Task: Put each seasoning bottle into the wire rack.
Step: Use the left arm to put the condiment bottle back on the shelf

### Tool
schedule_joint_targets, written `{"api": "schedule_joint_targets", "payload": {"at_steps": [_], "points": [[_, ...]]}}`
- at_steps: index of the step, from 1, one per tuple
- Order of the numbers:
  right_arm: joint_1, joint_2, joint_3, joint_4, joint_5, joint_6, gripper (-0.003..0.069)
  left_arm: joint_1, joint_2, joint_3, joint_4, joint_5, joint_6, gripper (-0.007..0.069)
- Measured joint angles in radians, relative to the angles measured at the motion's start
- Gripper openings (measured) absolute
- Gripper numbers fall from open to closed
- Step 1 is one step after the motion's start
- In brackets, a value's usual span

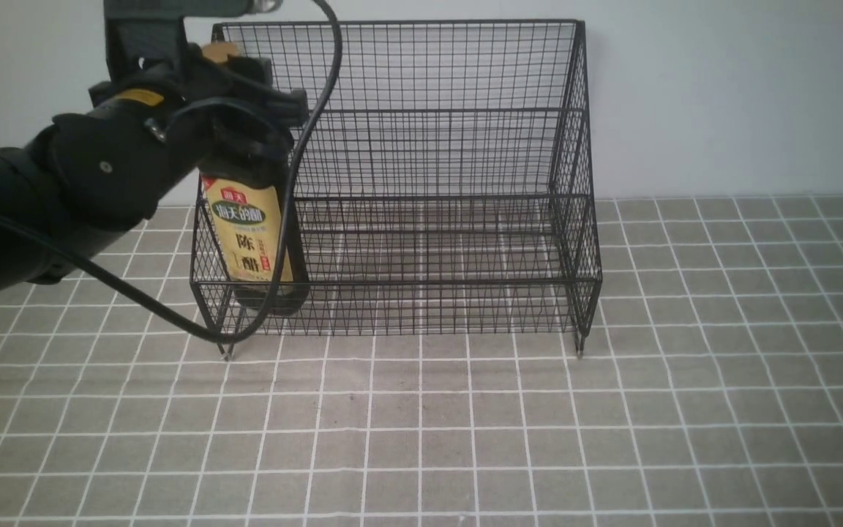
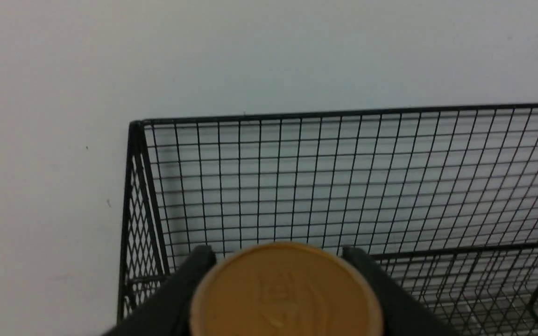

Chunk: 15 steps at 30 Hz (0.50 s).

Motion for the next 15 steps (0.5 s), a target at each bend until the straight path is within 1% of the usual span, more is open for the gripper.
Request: {"api": "schedule_joint_targets", "payload": {"at_steps": [3,5,7,8,10,11,12,13,14,15], "points": [[0.0,0.0,0.0,0.0,0.0,0.0,-0.0015,0.0,0.012,0.0,-0.048,0.025,0.047,0.0302],[0.0,0.0,0.0,0.0,0.0,0.0,-0.0015,0.0,0.014,-0.003,-0.068,0.029,0.075,0.0329],[0.0,0.0,0.0,0.0,0.0,0.0,-0.0015,-0.001,0.009,-0.011,-0.089,0.021,0.098,0.0386],[0.0,0.0,0.0,0.0,0.0,0.0,-0.0015,-0.001,0.005,-0.016,-0.111,0.016,0.119,0.0446],[0.0,0.0,0.0,-0.001,0.0,0.0,-0.0015,-0.001,-0.001,-0.017,-0.148,0.013,0.158,0.0519],[0.0,0.0,0.0,-0.001,0.0,0.0,-0.0015,-0.001,-0.005,-0.017,-0.169,0.014,0.183,0.0548],[0.0,0.0,0.0,-0.001,0.0,0.0,-0.0015,-0.001,-0.004,-0.017,-0.169,0.014,0.189,0.0554],[0.0,0.0,0.0,-0.001,0.0,0.0,-0.0015,-0.001,-0.012,-0.017,-0.202,0.014,0.251,0.0596],[0.0,0.0,0.0,-0.001,0.0,0.0,-0.0015,-0.001,-0.017,-0.017,-0.213,0.014,0.265,0.0606],[0.0,0.0,0.0,-0.001,0.0,0.0,-0.0015,-0.001,-0.025,-0.017,-0.235,0.015,0.315,0.0618]]}}
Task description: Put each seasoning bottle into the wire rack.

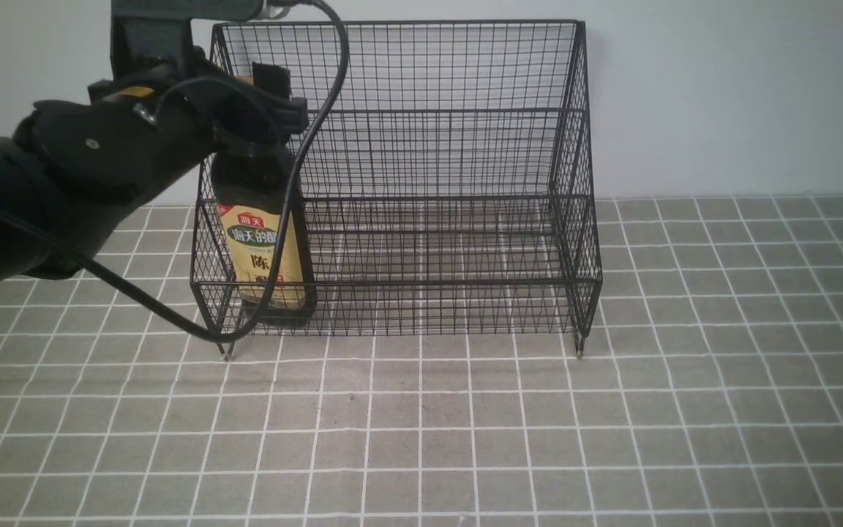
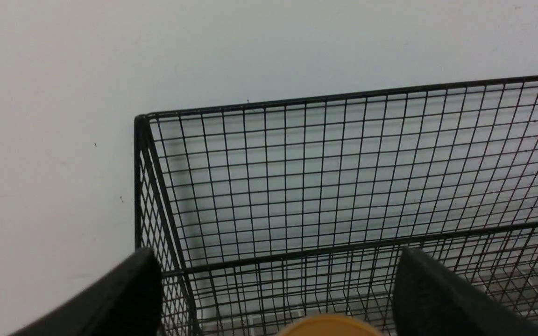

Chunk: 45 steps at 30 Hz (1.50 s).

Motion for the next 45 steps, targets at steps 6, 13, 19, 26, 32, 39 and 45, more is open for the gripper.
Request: {"api": "schedule_joint_targets", "payload": {"at_steps": [6,13,19,26,32,39,45], "points": [[0.0,0.0,0.0,0.0,0.0,0.0,-0.0015,0.0,-0.059,0.0,-0.089,0.001,0.157,0.0612],[0.0,0.0,0.0,0.0,0.0,0.0,-0.0015,0.0,-0.171,0.0,-0.286,0.081,0.299,0.0393],[0.0,0.0,0.0,0.0,0.0,0.0,-0.0015,0.0,-0.277,0.0,-0.52,0.224,0.544,0.0031],[0.0,0.0,0.0,0.0,0.0,0.0,-0.0015,0.0,-0.341,0.0,-0.736,0.379,0.695,-0.0007],[0.0,0.0,0.0,0.0,0.0,0.0,-0.0015,0.0,-0.34,0.0,-0.709,0.621,0.602,-0.0007],[0.0,0.0,0.0,0.0,0.0,0.0,-0.0015,0.0,-0.34,0.0,-0.221,0.879,0.401,-0.0007],[0.0,0.0,0.0,0.0,0.0,0.0,-0.0015,0.023,-0.34,0.0,0.157,1.014,-0.035,-0.0007]]}}
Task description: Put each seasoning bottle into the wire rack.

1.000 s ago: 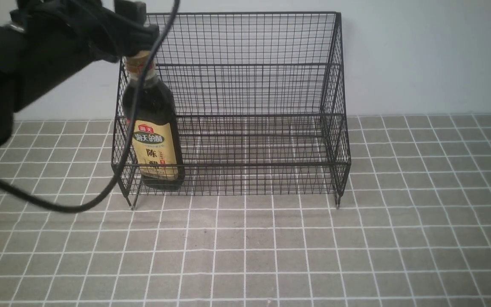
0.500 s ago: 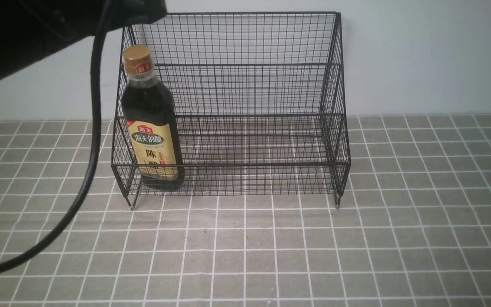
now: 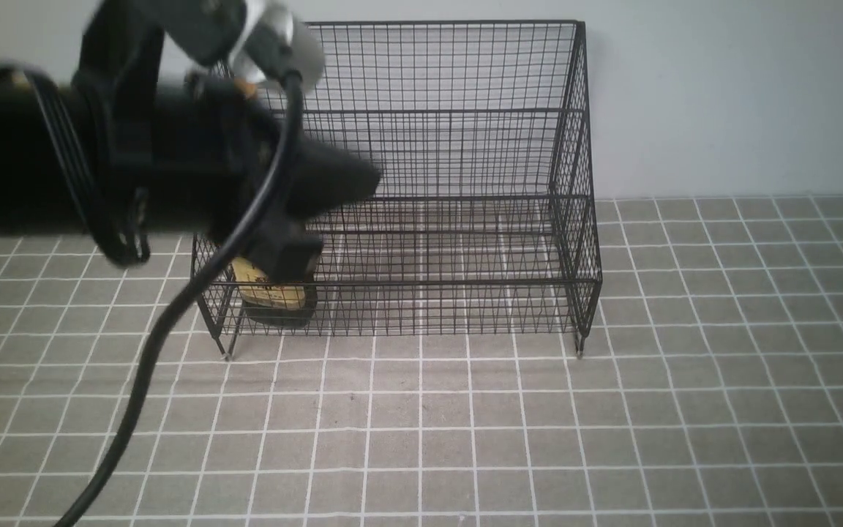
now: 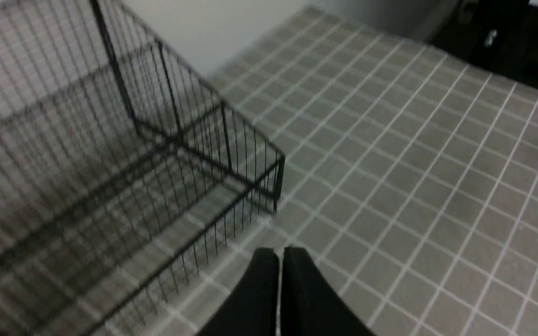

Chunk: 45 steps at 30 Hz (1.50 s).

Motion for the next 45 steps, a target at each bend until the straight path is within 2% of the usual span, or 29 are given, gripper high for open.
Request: {"api": "schedule_joint_targets", "payload": {"at_steps": [1,2,4,7,16,25,38,45], "points": [[0.0,0.0,0.0,0.0,0.0,0.0,-0.0015,0.017,0.0,0.0,0.091,0.042,-0.152,-0.0007],[0.0,0.0,0.0,0.0,0.0,0.0,-0.0015,0.022,0.0,0.0,0.115,0.047,-0.187,-0.0007],[0.0,0.0,0.0,0.0,0.0,0.0,-0.0015,0.046,0.006,0.0,0.251,0.076,-0.348,-0.0007],[0.0,0.0,0.0,0.0,0.0,0.0,-0.0015,0.064,0.041,0.0,0.344,0.058,-0.448,-0.0007],[0.0,0.0,0.0,0.0,0.0,0.0,-0.0015,0.065,0.233,0.0,0.353,-0.182,-0.473,-0.0007],[0.0,0.0,0.0,0.0,0.0,0.0,-0.0015,0.066,0.318,0.0,0.348,-0.3,-0.473,-0.0007],[0.0,0.0,0.0,0.0,0.0,0.0,-0.0015,0.066,0.359,0.0,0.345,-0.405,-0.47,-0.0007],[0.0,0.0,0.0,0.0,0.0,0.0,-0.0015,0.066,0.361,0.0,0.342,-0.402,-0.47,-0.0007]]}}
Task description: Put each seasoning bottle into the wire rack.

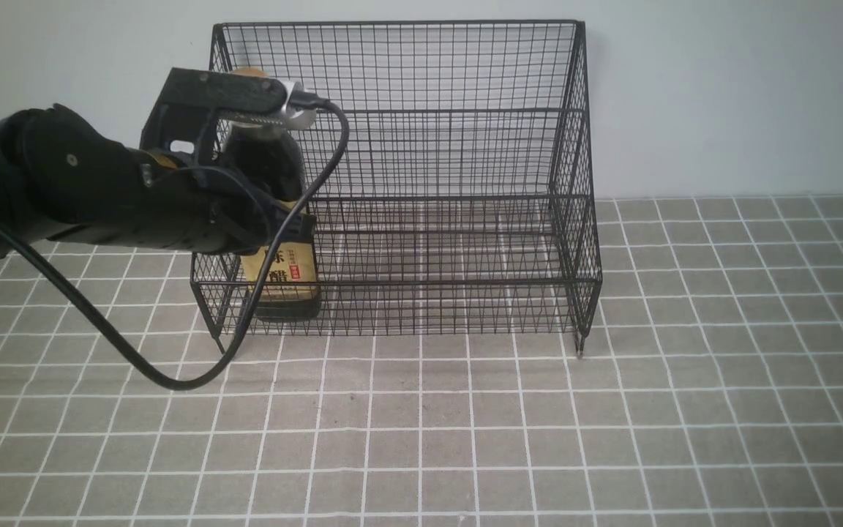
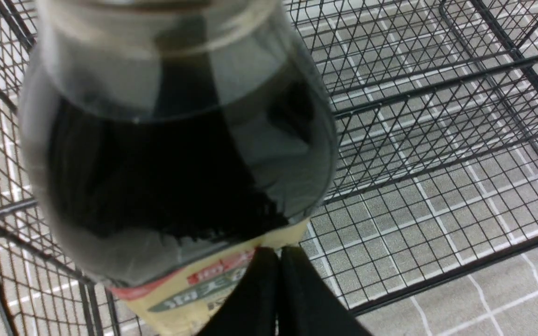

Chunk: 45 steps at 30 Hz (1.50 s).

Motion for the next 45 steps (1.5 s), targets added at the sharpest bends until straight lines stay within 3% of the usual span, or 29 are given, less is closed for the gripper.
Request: {"api": "schedule_joint_targets", "payload": {"at_steps": [15,27,34,45], "points": [[0.0,0.0,0.0,0.0,0.0,0.0,-0.0015,0.0,-0.201,0.0,0.027,0.385,-0.004,-0.0007],[0.0,0.0,0.0,0.0,0.0,0.0,-0.0015,0.0,-0.515,0.0,0.269,0.449,-0.236,-0.0007],[0.0,0.0,0.0,0.0,0.0,0.0,-0.0015,0.0,-0.743,0.0,0.416,0.563,-0.397,-0.0007],[0.0,0.0,0.0,0.0,0.0,0.0,-0.0015,0.0,-1.107,-0.002,0.452,0.694,-0.421,-0.0007]]}}
